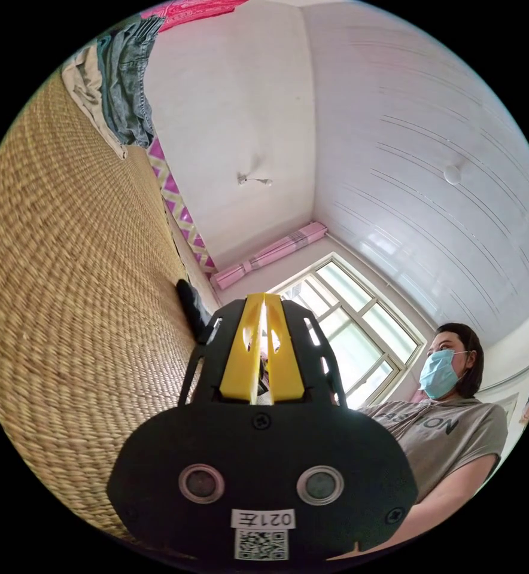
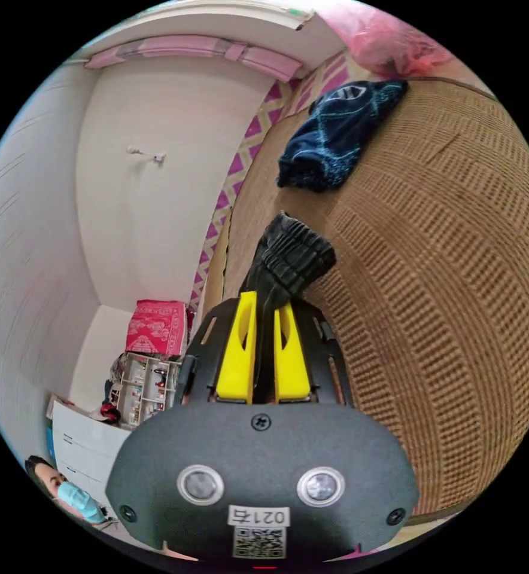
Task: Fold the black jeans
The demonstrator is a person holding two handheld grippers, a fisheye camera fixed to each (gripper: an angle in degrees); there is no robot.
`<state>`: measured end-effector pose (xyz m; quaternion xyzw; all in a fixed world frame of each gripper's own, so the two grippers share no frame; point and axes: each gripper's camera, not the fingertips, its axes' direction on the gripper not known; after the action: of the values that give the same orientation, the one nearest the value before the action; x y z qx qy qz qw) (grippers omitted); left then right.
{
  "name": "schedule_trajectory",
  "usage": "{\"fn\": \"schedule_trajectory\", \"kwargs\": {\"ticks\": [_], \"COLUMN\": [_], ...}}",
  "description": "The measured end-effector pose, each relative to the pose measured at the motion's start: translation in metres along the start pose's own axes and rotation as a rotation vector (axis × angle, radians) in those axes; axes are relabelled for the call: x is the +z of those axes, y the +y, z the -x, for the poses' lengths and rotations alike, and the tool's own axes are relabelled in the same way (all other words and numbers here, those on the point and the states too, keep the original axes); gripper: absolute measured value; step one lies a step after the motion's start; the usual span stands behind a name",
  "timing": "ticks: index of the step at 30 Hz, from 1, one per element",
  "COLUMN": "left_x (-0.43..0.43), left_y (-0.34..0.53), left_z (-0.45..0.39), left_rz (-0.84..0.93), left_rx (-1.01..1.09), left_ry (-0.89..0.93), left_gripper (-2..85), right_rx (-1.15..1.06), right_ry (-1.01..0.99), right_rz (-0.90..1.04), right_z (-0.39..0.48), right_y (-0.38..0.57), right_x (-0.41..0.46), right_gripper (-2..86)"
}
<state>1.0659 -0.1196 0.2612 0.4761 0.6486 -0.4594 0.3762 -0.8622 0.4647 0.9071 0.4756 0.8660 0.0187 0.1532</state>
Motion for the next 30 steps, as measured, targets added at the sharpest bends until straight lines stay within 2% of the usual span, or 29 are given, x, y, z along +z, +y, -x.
{"fn": "schedule_trajectory", "kwargs": {"ticks": [3, 6, 8, 10, 11, 14, 16, 18, 20, 25, 30], "left_x": [-0.005, -0.01, -0.014, -0.018, -0.02, -0.026, -0.03, -0.034, -0.039, -0.05, -0.061], "left_y": [-0.002, -0.004, -0.006, -0.007, -0.008, -0.009, -0.01, -0.011, -0.011, -0.012, -0.011], "left_z": [0.0, 0.0, 0.0, 0.0, 0.0, 0.0, 0.0, -0.001, -0.001, -0.002, -0.005], "left_rz": [0.003, 0.005, 0.003, 0.003, 0.003, 0.002, 0.002, 0.003, 0.005, 0.002, -0.002], "left_rx": [0.002, -0.001, -0.001, -0.003, -0.002, -0.006, -0.005, -0.006, -0.006, -0.012, -0.013], "left_ry": [0.003, 0.003, 0.002, 0.002, 0.002, 0.001, 0.001, 0.002, 0.002, -0.004, -0.007], "left_gripper": [-1.0, -1.0, -1.0, -1.0, -1.0, -0.9, -0.9, -1.0, -1.0, -1.0, -1.0], "right_rx": [0.074, 0.096, 0.048, -0.096, -0.22, -0.503, -0.631, -0.728, -0.719, -0.518, -0.271], "right_ry": [0.008, 0.024, 0.11, 0.142, 0.111, 0.09, 0.139, 0.277, 0.344, 0.325, 0.188], "right_rz": [-0.078, -0.075, -0.151, -0.211, -0.18, 0.105, 0.263, 0.395, 0.441, 0.478, 0.506], "right_z": [-0.035, -0.04, -0.019, 0.019, 0.049, 0.124, 0.157, 0.179, 0.18, 0.154, 0.116], "right_y": [0.003, 0.016, 0.037, 0.064, 0.08, 0.114, 0.135, 0.157, 0.162, 0.15, 0.137], "right_x": [-0.029, -0.05, -0.07, -0.078, -0.069, 0.001, 0.055, 0.119, 0.151, 0.176, 0.181], "right_gripper": [5.6, 7.9, 8.1, 7.4, 6.9, 7.1, 7.9, 9.2, 10.3, 10.4, 7.9]}}
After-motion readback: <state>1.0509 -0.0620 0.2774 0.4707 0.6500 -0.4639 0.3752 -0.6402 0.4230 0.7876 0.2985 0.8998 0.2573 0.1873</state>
